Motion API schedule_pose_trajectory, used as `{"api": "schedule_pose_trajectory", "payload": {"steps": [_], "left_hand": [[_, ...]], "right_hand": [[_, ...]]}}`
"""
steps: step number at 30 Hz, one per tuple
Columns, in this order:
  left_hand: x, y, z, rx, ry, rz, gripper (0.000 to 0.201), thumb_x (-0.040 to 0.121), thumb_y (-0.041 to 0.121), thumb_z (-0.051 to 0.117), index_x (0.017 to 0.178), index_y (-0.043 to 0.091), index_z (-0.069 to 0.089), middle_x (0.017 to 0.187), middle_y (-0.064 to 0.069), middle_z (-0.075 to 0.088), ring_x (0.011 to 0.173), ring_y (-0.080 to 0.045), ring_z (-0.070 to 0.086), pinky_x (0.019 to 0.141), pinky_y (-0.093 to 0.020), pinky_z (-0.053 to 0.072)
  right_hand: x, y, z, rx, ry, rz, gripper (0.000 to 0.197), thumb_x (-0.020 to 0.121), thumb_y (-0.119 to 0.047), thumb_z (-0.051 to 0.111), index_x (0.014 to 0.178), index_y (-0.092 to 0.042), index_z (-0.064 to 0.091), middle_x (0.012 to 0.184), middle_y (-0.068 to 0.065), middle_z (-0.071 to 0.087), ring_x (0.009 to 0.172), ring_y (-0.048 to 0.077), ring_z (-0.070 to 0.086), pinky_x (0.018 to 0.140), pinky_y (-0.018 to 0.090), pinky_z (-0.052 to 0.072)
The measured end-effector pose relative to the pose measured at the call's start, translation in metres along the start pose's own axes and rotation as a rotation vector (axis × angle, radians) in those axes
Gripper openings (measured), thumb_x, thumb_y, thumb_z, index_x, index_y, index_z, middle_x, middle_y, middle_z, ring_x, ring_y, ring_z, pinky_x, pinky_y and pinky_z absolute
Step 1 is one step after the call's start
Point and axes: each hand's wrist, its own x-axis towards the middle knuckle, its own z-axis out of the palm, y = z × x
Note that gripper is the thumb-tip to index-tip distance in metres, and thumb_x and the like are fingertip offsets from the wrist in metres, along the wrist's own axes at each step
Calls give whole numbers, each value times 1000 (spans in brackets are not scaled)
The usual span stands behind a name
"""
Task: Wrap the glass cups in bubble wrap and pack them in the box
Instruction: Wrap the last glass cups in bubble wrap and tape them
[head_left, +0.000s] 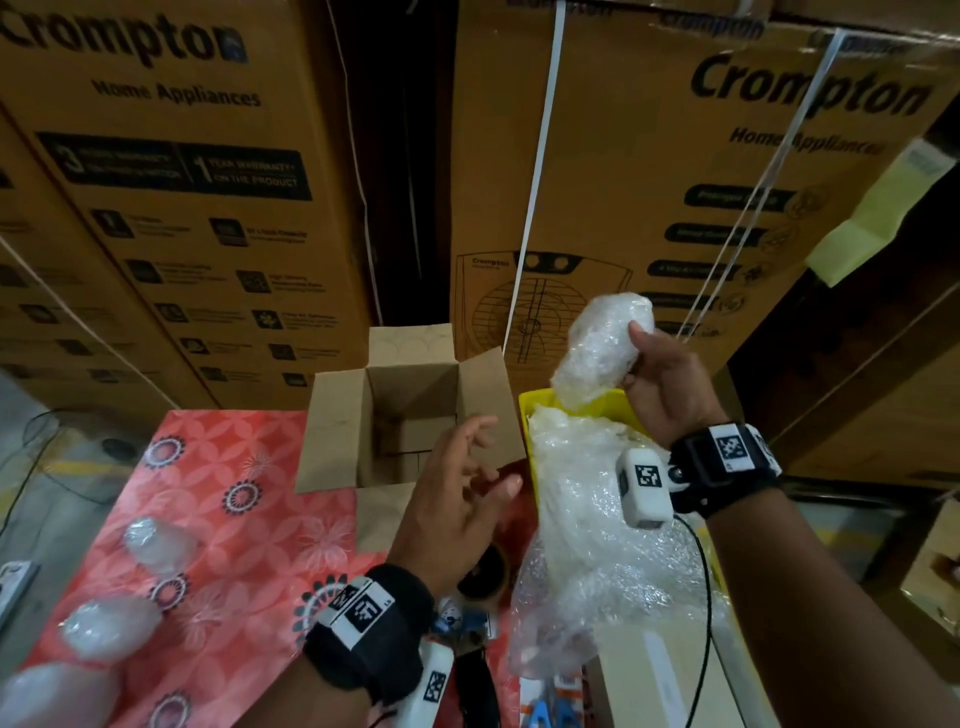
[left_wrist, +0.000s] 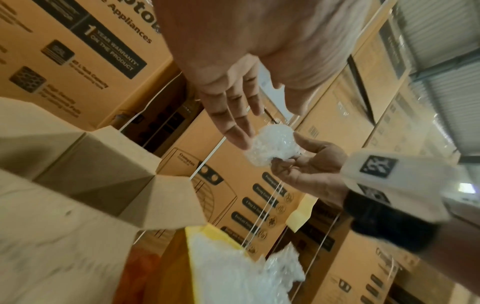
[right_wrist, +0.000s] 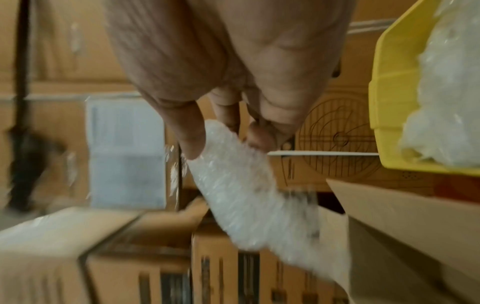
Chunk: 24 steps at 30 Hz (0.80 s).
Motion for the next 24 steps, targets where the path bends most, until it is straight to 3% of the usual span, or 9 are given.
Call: {"api": "schedule_pose_trajectory", "payload": {"steps": [2,5,8,13,15,17,20,22,24], "left_hand": [[8,15,-5,-41,45,48,59,101,32,72,153,41,44,137,19,54,119,-16,61,92,-40,60],[16,28,-10,-17,71,105,63,102,34,72,157,38,43,147,17,53,130,-13,59,101,-42,57],[13,25,-18,-46,119,32,60,104,42,67,159,37,44,153,8,50,140,-11,51,110,-42,52],[-2,13,-43,-352,93,-38,46,98,30,75,142,32,63,144,4,64,133,-18,62,108,-51,54],[-7,8,-56,-388,140,-79,41,90,25,83,128,29,71,133,1,70,124,-21,68,103,-54,58],[-11,0,-68,-406,176,-112,39,82,13,90,117,24,75,126,-1,72,119,-21,70,102,-51,59],[-17,-6,-84,-358,157,-89,38,79,0,90,110,18,78,122,-3,73,116,-17,71,100,-35,58],[-22,-8,-95,-386,137,-106,37,79,-5,88,110,13,78,122,-7,72,114,-17,72,97,-29,58],[-27,-10,-105,-501,91,-156,40,82,-10,83,116,11,77,128,-12,72,118,-24,72,100,-40,60]], "right_hand": [[-27,7,30,-13,-58,8,46,100,-16,64,141,5,57,141,31,61,128,42,61,109,51,53],[-66,28,73,-136,-126,11,43,91,-8,74,131,6,65,132,34,65,114,42,65,99,46,56],[-96,51,107,-210,-141,-14,42,84,-2,75,124,7,68,122,34,69,104,41,70,89,42,60],[-121,77,133,-80,-162,73,37,77,2,68,114,6,71,105,25,77,91,33,76,78,35,64],[-123,86,136,-190,-162,54,38,80,0,73,118,0,71,111,22,77,98,38,73,86,44,62],[-124,91,136,-366,-212,-38,55,81,-5,81,133,-14,62,129,12,71,116,37,69,99,55,57],[-129,86,143,-485,-398,-127,88,82,-5,87,153,-35,42,152,-15,50,141,12,52,109,38,53],[-127,88,149,-562,-494,-151,73,84,0,83,148,-23,55,158,-13,48,148,8,44,115,31,47],[-127,91,157,-486,-478,-130,53,84,4,79,134,-6,67,148,2,63,141,26,55,111,38,52]]}}
